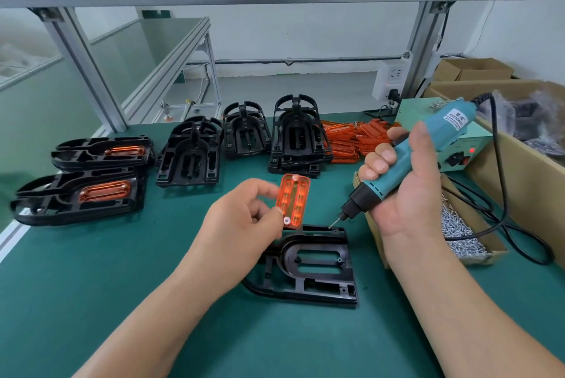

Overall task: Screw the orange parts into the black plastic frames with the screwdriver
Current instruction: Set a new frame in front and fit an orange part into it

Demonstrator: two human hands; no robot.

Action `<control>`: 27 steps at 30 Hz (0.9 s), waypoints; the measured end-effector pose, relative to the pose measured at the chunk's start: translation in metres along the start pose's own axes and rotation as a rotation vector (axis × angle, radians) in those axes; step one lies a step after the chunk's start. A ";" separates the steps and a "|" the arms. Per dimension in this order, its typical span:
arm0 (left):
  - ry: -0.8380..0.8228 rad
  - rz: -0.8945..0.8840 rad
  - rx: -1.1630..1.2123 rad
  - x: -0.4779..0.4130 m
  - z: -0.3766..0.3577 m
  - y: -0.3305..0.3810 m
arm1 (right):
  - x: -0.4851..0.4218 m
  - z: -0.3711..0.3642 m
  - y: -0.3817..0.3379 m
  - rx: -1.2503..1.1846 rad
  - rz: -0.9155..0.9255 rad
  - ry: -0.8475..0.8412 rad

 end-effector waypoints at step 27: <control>-0.192 -0.040 -0.601 0.022 -0.027 0.028 | -0.003 -0.003 -0.008 -0.040 0.018 0.099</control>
Point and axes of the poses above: each hand's wrist, its own x-axis away from the middle knuckle, its own z-axis out of the back of the hand, y = z × x, the point moved 2 cm from there along -x, towards the middle knuckle, and after that the axes turned 11 degrees about z, right-handed, at the moved point
